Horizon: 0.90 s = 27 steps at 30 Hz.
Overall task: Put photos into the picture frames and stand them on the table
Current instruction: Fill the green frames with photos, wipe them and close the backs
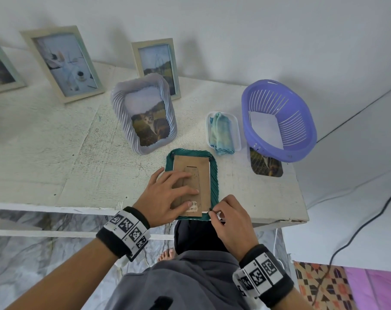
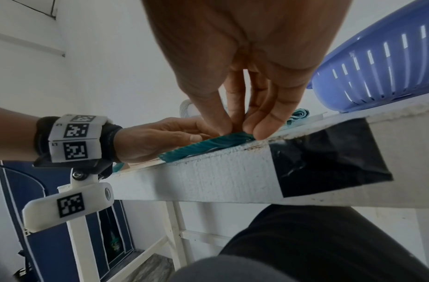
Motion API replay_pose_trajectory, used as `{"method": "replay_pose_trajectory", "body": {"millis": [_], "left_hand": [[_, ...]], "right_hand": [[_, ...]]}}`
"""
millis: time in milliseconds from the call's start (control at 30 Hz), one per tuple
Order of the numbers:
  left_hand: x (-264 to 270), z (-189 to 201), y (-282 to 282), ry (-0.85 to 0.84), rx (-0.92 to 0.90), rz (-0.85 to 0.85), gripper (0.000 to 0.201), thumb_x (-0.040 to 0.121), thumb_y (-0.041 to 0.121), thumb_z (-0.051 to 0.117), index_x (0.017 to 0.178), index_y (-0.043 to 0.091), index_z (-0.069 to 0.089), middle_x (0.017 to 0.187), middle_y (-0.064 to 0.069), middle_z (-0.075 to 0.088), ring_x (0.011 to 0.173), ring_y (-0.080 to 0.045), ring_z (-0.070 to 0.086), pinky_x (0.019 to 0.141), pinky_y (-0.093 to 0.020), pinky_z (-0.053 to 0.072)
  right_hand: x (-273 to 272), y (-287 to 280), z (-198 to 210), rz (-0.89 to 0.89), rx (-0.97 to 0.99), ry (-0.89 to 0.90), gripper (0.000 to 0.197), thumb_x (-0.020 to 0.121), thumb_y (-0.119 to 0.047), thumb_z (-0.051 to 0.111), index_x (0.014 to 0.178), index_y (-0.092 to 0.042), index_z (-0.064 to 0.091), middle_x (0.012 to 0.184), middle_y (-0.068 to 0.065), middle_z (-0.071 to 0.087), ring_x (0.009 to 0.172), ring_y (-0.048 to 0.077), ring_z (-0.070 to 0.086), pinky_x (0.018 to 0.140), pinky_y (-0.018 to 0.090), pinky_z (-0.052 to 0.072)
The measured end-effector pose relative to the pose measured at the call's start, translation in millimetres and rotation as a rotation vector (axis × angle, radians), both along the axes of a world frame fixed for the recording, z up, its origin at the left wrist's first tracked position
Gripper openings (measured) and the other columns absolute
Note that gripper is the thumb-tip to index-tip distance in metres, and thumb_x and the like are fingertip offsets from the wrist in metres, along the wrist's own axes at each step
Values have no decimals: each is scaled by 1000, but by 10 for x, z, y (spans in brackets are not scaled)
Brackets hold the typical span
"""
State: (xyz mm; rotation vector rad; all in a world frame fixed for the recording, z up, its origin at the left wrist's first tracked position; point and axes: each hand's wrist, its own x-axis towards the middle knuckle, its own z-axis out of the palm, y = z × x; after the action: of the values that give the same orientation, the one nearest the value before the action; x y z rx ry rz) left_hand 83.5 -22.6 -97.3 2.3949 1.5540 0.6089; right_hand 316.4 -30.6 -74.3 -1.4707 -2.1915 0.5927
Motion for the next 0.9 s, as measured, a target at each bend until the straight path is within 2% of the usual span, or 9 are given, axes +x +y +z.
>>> {"method": "replay_pose_trajectory", "body": {"millis": [167,333,433,533,600,667,733,800,900], "left_hand": [[-1,-3,-4,-14,-7,-2,32,92,56,48,119,45,61,144,9,44,133,-17,42,116,-54,21],[7,-6,-3,-18,-5,-8,32,93,56,47,121,46,60,144,9,44,133,-18,41,116,-54,20],[9,-9,-15,-37,-29,-12,33,95,56,44,123,46,59,146,9,42,136,-17,38,116,-55,20],[-24,-25,-26,-90,-66,-35,35,99,46,41,130,45,55,151,9,39,142,-15,33,118,-51,17],[-84,-20,-36,-167,-64,-46,39,99,33,41,136,36,55,153,6,39,142,-14,35,118,-46,21],[-177,12,-64,-246,-19,18,39,97,25,45,133,24,60,147,1,48,132,-17,48,111,-41,35],[-265,56,-146,-284,40,129,30,94,24,51,118,19,67,129,2,59,114,-16,58,93,-40,50],[-317,59,-276,-261,58,193,21,92,28,54,102,19,70,110,6,62,95,-12,62,74,-39,54],[-330,35,-478,-207,31,202,21,91,39,58,97,23,71,102,10,61,87,-8,61,69,-35,53]], "right_hand": [[37,33,31,68,-24,-9,9,87,-16,66,79,-11,63,87,-3,48,67,14,54,62,33,55],[111,101,90,143,-23,-81,9,88,-21,66,83,-14,67,88,-4,50,69,12,52,62,26,51],[83,120,154,175,45,-181,13,87,-30,62,87,-17,64,92,-1,50,78,14,50,62,24,48],[-76,107,212,237,130,-206,24,82,-36,60,100,-21,61,102,3,54,85,19,48,70,25,45],[-171,85,194,273,134,-254,36,80,-42,60,111,-23,62,107,4,54,87,23,49,73,31,48],[-207,73,157,265,115,-314,41,79,-48,60,113,-26,63,108,3,54,89,24,50,72,36,50],[-207,64,137,247,97,-329,43,78,-50,60,113,-27,64,108,1,54,90,24,50,72,36,50],[-203,59,130,247,102,-329,44,77,-51,60,113,-26,64,108,1,53,90,23,51,72,35,50],[-207,58,133,246,104,-323,45,76,-52,59,112,-26,65,108,0,54,91,23,51,72,35,51]]}}
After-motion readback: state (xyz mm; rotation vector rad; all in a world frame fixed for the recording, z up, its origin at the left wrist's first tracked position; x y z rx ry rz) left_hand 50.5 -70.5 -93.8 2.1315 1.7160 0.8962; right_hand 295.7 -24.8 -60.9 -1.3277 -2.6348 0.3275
